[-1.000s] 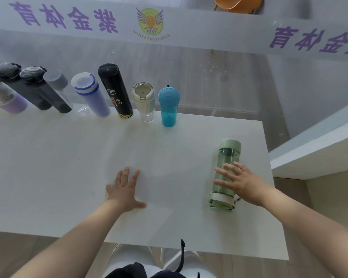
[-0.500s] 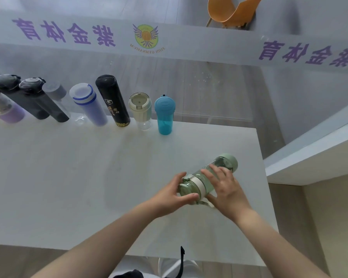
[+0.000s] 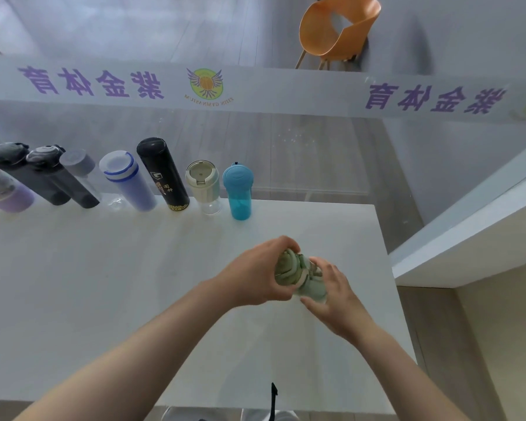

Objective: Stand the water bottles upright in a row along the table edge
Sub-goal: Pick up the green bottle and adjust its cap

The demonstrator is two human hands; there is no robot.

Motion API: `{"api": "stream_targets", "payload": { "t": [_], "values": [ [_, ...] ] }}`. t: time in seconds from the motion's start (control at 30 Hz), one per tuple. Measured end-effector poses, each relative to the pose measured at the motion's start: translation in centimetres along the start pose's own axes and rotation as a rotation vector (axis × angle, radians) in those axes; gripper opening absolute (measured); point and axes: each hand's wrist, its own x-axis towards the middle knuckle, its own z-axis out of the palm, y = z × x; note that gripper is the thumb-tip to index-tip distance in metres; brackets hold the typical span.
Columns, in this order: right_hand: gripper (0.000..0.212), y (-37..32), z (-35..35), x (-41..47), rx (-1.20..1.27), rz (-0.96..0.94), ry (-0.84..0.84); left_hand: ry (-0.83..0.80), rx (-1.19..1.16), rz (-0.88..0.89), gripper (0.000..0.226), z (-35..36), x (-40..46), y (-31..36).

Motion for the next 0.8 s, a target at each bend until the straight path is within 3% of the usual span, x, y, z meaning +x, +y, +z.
{"api": "stream_targets", "payload": {
  "t": [0.1,0.17,0.33,0.47,0.67,0.8],
  "values": [
    [0.083,0.3,-0.1,0.8,0.089,0.037,-0.126,-0.143,0.122,0.130,0.065,-1.4,0.9,0.8],
    [0.082,0.1,0.2,1.0,0.180,0.067,-0.111,-0.194,0.131,0.172,0.065,-1.8,1.4,1.2],
    [0.080,-0.9,2.3,0.2,0.181,0.154,0.153,-0.115,0.073,0.127,0.069,-0.9,1.4,1.6],
    [0.082,-1.7,4.4,-1.0,0.136,0.175,0.271,-0.052,0.055,0.066,0.056,0.5,1.3,2.6],
    [0.074,-0.4,2.9,-0.9,0.297,0.013,0.150,-0.114,0.238,0.264,0.053,-0.3,1.8,3.0],
    [0.076,-0.7,3.1,-0.2,0.385,0.008,0.148,-0.220,0.303,0.333,0.058,-0.4,2.5,3.0]
  ]
}}
